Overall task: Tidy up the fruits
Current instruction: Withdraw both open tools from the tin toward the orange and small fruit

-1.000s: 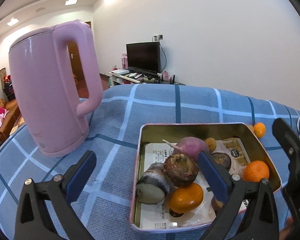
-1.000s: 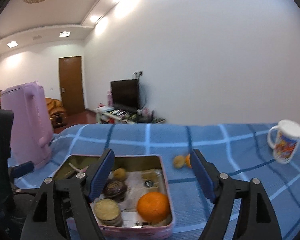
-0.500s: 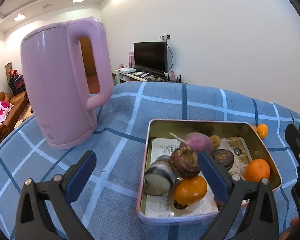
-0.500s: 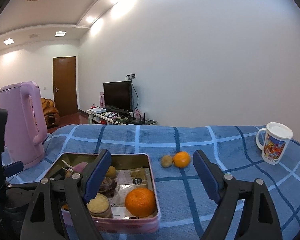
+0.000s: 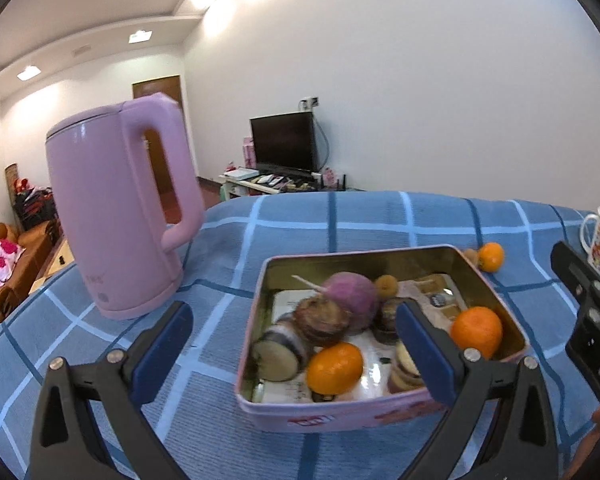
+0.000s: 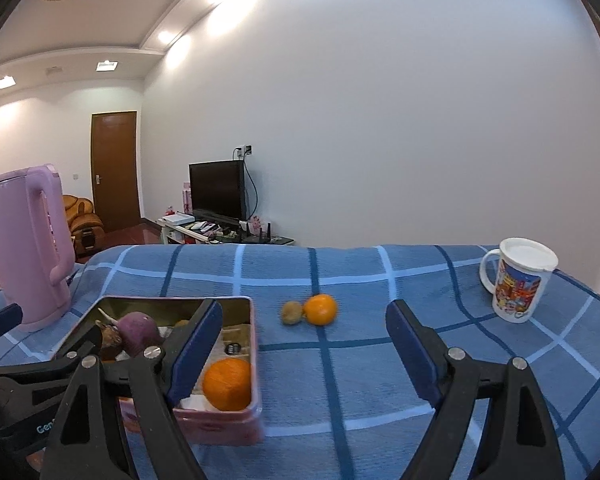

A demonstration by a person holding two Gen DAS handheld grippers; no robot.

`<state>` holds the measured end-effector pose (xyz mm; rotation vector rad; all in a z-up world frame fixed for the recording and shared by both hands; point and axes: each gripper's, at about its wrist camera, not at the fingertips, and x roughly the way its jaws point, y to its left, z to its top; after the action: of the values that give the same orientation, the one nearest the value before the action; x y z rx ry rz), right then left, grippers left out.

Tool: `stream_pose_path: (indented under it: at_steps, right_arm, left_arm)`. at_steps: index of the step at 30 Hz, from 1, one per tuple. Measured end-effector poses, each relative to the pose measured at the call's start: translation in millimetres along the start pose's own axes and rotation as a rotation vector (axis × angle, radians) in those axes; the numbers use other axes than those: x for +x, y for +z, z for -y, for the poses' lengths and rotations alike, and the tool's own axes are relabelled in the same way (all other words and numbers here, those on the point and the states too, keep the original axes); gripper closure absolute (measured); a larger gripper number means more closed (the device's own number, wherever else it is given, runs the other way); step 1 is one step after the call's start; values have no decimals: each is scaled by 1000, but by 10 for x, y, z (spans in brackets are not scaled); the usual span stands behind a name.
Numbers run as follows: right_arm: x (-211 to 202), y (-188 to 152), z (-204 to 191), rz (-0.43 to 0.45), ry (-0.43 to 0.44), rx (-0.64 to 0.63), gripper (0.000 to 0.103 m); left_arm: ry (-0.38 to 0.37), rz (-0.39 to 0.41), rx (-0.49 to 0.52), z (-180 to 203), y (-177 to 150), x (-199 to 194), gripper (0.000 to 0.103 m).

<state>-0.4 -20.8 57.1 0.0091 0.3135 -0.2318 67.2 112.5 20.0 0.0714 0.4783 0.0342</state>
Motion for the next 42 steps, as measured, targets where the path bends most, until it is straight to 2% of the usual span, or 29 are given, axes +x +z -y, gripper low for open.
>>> stream_pose_path:
  at_steps: [12,18,26,28,31,34,38,42]
  right_arm:
    - [100,11,443,-37,-56,4,18]
    - [215,17,665,-82,-67,20,18]
    - [572,15,796,-220,44,32,18]
    - [687,12,782,-254,70,16,18]
    - [941,22,774,-317,122,0,23]
    - [1210,31,745,-371,149,-11,26]
    - [1638,36,686,-464,219,-3,37]
    - [1945,42,582,-515,273,-6,39]
  left_arm:
    - [-67,-35,39,365,-8,-49,0]
    - [-124,-58,69,611,-3,-29,0]
    - [-156,-77,107,917,77,82,1]
    - [-175,-99,108,966,130,148,5]
    - [-197,-130,100,1026,215,257,9]
    - [-182,-153,104,1103,298,389,9]
    - [-164,-174,115,1152,347,526,9]
    - [-150,-198,132,1185,375,681,11]
